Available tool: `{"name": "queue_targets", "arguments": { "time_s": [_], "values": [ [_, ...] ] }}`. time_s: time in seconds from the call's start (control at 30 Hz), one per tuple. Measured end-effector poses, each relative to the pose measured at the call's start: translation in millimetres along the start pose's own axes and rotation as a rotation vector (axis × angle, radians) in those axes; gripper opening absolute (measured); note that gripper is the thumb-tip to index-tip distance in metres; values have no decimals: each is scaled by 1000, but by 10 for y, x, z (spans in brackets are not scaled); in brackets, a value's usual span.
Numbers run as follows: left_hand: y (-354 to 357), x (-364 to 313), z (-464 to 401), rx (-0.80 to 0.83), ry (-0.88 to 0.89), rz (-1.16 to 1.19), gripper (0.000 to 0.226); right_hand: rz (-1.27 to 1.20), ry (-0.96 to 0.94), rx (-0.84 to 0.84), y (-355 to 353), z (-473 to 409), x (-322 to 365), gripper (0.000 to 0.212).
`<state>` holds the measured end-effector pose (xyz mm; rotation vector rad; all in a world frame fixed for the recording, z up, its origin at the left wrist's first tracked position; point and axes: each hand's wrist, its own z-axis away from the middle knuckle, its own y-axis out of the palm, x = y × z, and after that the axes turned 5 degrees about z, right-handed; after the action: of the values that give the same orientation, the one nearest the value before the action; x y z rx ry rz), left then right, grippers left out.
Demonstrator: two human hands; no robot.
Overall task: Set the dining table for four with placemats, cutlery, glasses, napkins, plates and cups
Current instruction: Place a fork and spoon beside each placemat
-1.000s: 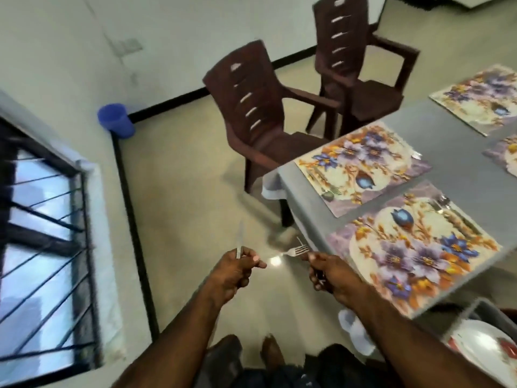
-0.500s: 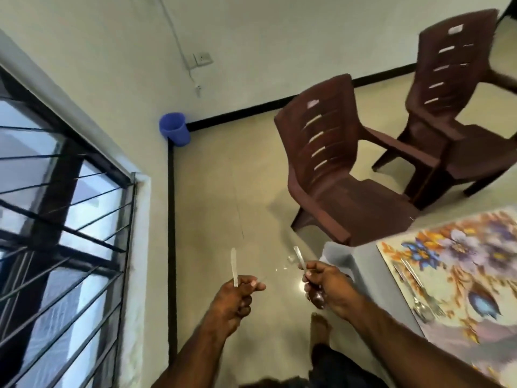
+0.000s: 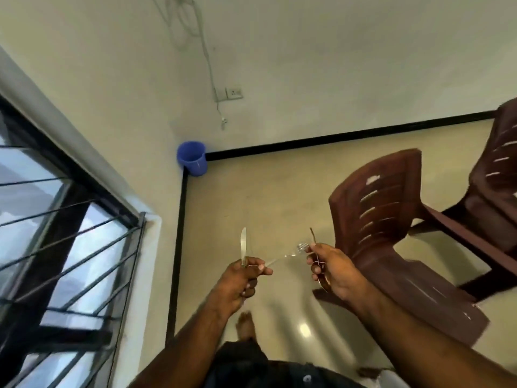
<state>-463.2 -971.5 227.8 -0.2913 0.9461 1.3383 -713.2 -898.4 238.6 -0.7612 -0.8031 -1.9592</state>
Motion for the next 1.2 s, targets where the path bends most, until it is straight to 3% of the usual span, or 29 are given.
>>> {"name": "queue_targets", "arguments": {
  "time_s": [0.27,0.53,0.6,0.67,0.77,0.87,0.97,1.07,1.2],
  "values": [
    [-234,-1495,-1152,155,-107,-304,8,14,-2,-139,581,-1050,749,26],
    [-115,-2350,-2580,185,-165,-475,13,33,63,-41,698,-2609,1388,20],
    [-36,-2508,-2694,150,-140,-471,13,17,30,-21,753,-2807,1603,15],
    [199,-3078,-3623,107,-146,-414,12,-45,44,24,633,-3752,2227,10],
    [280,-3382,-3787,57,-100,-347,15,10,-9,63,757,-3950,2536,6],
    [674,-3819,-4365,56,-95,-289,15,81,-59,58,570,-4438,3275,8],
    [1147,-4178,-5004,129,-104,-357,11,93,-118,-16,245,-4832,3980,20],
    [1655,-4405,-5704,200,-139,-479,10,-56,-91,-136,-171,-5233,4268,22],
    [2350,-4735,-6692,311,-173,-533,34,-265,-38,-343,-799,-5685,4531,23]
  ]
}}
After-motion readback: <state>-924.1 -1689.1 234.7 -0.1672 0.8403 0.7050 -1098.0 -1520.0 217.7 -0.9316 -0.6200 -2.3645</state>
